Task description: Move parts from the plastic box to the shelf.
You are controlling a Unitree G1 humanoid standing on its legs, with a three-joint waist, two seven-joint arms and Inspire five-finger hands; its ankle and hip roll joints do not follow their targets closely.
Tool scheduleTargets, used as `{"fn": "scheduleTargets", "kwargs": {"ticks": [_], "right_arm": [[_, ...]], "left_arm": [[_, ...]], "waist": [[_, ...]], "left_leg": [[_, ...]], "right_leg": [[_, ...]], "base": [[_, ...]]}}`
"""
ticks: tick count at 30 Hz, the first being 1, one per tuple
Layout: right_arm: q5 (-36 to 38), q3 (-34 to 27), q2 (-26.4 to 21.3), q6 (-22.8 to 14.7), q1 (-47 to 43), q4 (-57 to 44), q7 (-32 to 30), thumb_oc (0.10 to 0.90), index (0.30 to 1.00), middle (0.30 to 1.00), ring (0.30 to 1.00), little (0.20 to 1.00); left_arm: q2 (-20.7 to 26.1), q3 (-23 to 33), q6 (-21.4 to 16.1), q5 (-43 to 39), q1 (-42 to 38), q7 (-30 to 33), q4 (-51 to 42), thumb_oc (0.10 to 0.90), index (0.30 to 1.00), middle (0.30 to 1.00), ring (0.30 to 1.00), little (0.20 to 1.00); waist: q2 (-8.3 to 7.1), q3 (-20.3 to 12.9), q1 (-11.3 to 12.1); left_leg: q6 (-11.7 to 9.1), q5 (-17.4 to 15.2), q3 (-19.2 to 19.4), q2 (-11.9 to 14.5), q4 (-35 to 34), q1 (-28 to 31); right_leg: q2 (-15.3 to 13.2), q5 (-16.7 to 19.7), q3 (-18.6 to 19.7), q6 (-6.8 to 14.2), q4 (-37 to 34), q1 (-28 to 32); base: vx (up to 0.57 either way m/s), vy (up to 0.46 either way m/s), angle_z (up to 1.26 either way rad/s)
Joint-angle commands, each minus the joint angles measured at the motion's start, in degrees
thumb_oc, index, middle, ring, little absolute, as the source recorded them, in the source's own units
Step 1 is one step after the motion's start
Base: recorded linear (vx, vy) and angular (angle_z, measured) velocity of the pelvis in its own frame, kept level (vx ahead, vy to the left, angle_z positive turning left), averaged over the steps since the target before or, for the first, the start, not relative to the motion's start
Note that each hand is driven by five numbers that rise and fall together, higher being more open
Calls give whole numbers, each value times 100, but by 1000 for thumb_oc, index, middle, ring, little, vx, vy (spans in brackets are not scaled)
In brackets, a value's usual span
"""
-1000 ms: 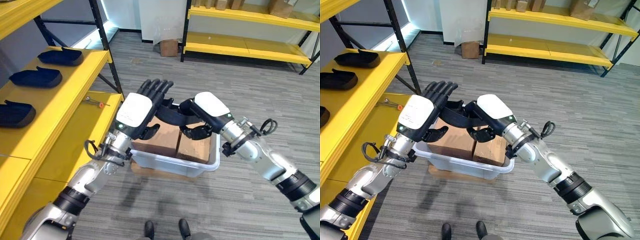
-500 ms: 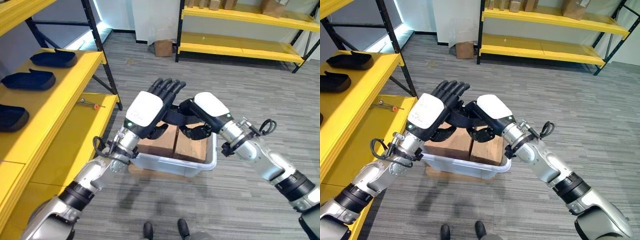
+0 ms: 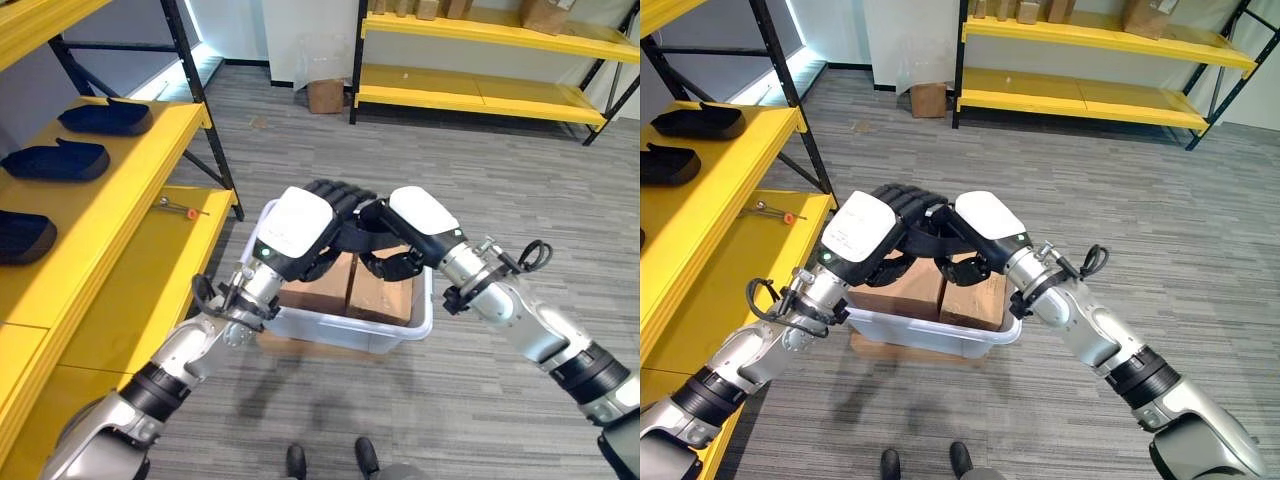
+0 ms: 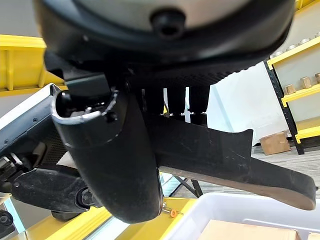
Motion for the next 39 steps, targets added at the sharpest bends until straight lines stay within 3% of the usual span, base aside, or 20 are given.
{"fn": "scheduleTargets", "kwargs": {"ticks": [1,19,20,21,28,29,39], "right_arm": [[227,-611,397,-323,-285,-98,-481,400,300,300,300,300],[323,-960,512,-290,-34,-175,-558,408,311,311,311,311],[347,-1026,527,-285,38,-210,-571,620,607,607,607,607],[429,-1269,583,-294,268,-338,-650,900,1000,1000,1000,1000],[756,-2231,645,-474,1430,-909,-740,900,1000,1000,1000,1000],[807,-2645,679,-584,2095,-1200,-686,900,1000,1000,1000,1000],[1304,-3359,1153,-882,3682,-1793,-441,900,1000,1000,1000,1000]], "left_arm": [[-219,-202,-217,-13,-343,173,284,400,300,300,300,300],[-304,55,-173,-162,-58,175,343,400,300,300,300,300],[-297,83,-177,-168,-20,176,342,400,300,300,300,300],[-271,181,-172,-195,87,164,310,400,300,300,300,300],[-36,707,-174,-174,691,164,168,400,300,300,300,300],[111,1101,-199,-144,1117,171,5,400,300,300,300,300],[216,2411,-214,-241,2599,311,-487,400,300,300,300,300]], "waist": [[-86,-1147,88],[-96,-1166,93],[-91,-1178,89],[-79,-1181,76],[-58,-1184,23],[-47,-1160,4],[58,-1126,-23]], "left_leg": [[-223,-332,39,472,19,186],[-217,-310,37,477,31,187],[-214,-340,41,476,21,210],[-211,-342,39,473,19,213],[-217,-326,63,477,11,205],[-227,-288,79,483,14,170],[-267,-311,24,531,80,175]], "right_leg": [[-433,-201,-118,549,300,-201],[-420,-177,-114,538,316,-204],[-423,-204,-116,540,307,-182],[-423,-210,-111,539,307,-180],[-433,-200,-116,551,295,-202],[-429,-176,-112,549,301,-243],[-372,-351,-183,487,439,-217]], "base": [[0,0,0],[0,0,0],[0,0,0],[0,0,0],[-3,-2,0],[0,0,0],[-4,-13,0]]}}
